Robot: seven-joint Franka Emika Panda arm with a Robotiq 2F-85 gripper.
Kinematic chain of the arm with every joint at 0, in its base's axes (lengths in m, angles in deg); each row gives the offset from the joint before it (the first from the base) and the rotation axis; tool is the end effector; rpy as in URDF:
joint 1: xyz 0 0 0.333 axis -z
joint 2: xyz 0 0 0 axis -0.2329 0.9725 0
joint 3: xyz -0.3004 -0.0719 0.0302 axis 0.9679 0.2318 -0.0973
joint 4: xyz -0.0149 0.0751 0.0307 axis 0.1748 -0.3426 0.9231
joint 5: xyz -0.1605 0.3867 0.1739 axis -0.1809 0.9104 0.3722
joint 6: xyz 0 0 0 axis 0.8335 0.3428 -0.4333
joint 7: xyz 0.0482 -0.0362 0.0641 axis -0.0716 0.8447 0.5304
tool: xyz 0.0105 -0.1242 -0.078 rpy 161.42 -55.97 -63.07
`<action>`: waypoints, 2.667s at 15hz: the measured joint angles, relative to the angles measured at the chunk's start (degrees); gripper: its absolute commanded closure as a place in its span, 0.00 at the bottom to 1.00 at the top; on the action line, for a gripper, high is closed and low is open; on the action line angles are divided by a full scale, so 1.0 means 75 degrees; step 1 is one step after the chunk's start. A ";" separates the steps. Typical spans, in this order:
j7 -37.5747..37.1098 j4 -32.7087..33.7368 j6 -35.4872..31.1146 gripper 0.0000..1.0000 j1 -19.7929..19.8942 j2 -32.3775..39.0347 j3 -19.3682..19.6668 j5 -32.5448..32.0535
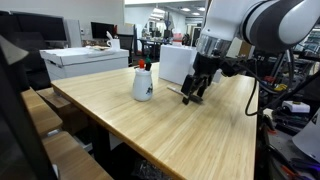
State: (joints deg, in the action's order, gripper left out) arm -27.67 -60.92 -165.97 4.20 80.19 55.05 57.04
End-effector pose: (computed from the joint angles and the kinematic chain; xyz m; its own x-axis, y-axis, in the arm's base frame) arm 0.4436 0.1819 0.1862 0.9551 -0.2426 0.1703 -0.2460 -0.9693 -0.0014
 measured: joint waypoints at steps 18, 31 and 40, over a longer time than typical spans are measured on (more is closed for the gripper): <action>0.1984 0.0449 0.0663 0.93 0.0000 0.0036 0.0286 0.1623; 0.2803 0.1053 0.2511 0.92 -0.0106 0.0142 0.0215 0.1622; 0.3276 0.2111 0.3840 0.92 -0.0130 0.0200 0.0106 0.1585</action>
State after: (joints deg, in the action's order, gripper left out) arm -3.10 -45.09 -137.17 3.23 81.70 55.85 68.93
